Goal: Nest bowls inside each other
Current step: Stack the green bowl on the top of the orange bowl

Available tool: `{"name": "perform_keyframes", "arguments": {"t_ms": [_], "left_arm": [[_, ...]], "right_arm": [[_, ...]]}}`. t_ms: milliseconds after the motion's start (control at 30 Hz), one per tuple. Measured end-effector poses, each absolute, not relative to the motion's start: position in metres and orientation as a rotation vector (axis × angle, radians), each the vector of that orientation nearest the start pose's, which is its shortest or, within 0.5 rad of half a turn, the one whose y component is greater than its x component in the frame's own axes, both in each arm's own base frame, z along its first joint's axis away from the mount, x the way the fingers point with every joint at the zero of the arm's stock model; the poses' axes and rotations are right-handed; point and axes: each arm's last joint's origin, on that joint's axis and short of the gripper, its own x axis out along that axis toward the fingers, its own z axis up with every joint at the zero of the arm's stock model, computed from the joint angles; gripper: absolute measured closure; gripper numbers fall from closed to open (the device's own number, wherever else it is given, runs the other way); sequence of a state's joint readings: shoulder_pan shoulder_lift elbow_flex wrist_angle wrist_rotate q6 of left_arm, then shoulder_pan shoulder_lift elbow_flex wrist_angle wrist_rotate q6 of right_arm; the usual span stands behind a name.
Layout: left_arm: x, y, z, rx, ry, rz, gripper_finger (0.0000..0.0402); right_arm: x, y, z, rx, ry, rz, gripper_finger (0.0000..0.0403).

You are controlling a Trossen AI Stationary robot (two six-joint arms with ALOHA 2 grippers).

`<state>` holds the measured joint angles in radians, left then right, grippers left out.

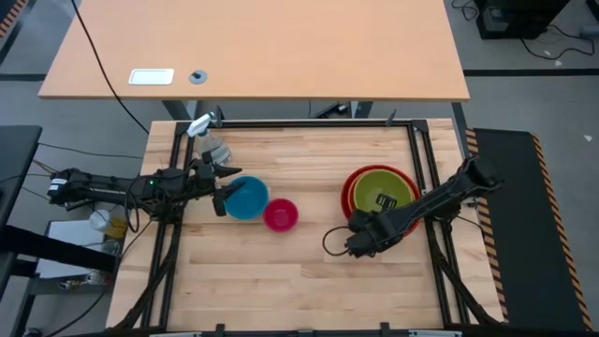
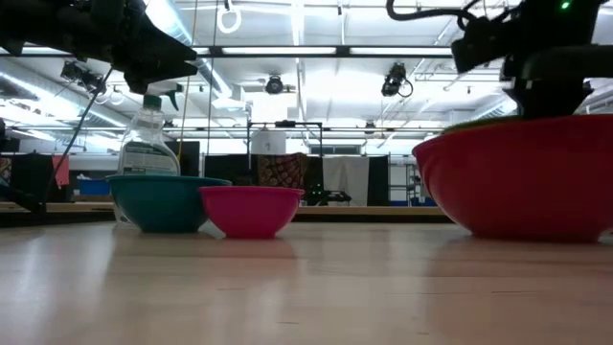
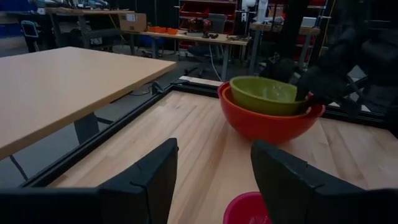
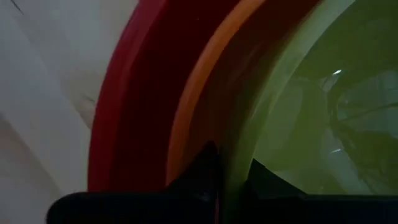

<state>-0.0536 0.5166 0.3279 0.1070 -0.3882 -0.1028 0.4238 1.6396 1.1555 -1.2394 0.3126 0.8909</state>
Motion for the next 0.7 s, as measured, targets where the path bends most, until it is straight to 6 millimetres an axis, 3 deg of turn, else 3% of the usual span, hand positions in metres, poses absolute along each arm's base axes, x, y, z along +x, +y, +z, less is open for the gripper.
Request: {"name": "perform_keyframes", "arguments": {"t_ms": [167,433,533,700], "left_arm": [[0.137,0.004,0.239,-0.083,0.063,0.338,0.0194],[0.137,0.004,0.239,-0.071,0.065,0.338,0.0194],[0.137,0.004,0.239,-0.071,0.066,0.337,0.0194],[0.137,0.004,0.239,-0.071,0.066,0.337,0.0194]], "right_arm": [[0.242,0.092,0.206,0.120,1.434,-0.581,0.0356],[0.246,0.072,0.206,0.232,1.450,-0.488,0.0266],[0.250,0.064,0.218,0.337,1.466,-0.439,0.0236],[0.257,0.052,0.256,0.444,1.420,-0.405,0.0206]]}}
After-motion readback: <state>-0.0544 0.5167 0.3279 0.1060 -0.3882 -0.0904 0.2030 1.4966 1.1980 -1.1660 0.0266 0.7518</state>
